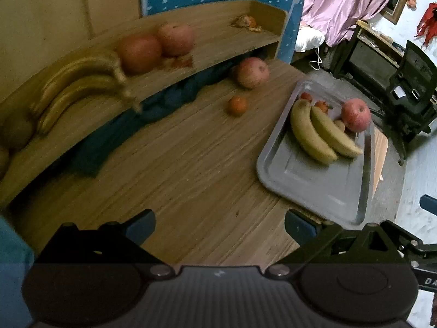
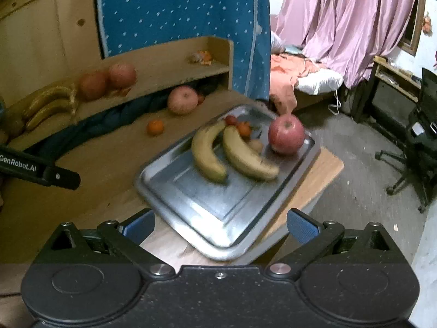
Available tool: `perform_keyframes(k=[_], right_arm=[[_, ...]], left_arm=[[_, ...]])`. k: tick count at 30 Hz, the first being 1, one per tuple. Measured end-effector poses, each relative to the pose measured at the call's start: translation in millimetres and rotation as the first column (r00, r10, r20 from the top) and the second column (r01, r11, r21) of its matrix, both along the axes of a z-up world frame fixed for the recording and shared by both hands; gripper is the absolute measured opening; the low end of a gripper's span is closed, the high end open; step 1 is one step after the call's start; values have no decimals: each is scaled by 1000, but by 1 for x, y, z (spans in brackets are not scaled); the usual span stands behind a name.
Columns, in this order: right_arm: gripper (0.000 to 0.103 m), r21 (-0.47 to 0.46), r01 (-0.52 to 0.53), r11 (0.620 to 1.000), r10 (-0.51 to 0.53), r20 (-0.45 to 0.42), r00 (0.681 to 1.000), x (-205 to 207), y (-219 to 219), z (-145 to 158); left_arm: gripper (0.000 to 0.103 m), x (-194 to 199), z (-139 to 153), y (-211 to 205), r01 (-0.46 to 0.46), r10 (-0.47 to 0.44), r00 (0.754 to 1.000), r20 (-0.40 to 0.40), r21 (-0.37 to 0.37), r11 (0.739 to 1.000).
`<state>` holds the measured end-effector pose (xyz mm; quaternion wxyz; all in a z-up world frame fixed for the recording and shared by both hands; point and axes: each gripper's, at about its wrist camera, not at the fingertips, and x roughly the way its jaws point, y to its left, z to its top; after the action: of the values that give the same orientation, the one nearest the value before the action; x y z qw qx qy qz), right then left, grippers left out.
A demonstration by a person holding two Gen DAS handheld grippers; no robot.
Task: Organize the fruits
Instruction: 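Withdraw both open tools from the tray toward the lower shelf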
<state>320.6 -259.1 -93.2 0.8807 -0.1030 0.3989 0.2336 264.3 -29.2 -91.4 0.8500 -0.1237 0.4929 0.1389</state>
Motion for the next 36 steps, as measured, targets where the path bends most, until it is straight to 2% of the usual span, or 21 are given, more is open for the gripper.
perform_keyframes(k=[5, 14, 21, 31, 36], right_arm=[[102, -61, -32, 998, 30, -29, 999, -21, 4, 7], [102, -85, -79, 993, 67, -129, 989, -33, 14, -6], [102, -87, -144, 986, 134, -115, 984, -31, 29, -2], [102, -55, -233, 971, 223, -149, 963, 10, 39, -15], [102, -39, -309, 950, 298, -172, 939, 51, 52, -23]], left_arm=[[103, -29, -4, 12, -35, 34, 999, -22, -14, 999], [103, -60, -13, 31, -123, 121, 990, -67, -24, 992], [103, -68, -9, 37, -169, 167, 984, -56, -33, 985], [103, -46, -20, 38, -233, 228, 968, -100, -33, 972], [103, -21, -22, 40, -308, 304, 944, -128, -13, 951]])
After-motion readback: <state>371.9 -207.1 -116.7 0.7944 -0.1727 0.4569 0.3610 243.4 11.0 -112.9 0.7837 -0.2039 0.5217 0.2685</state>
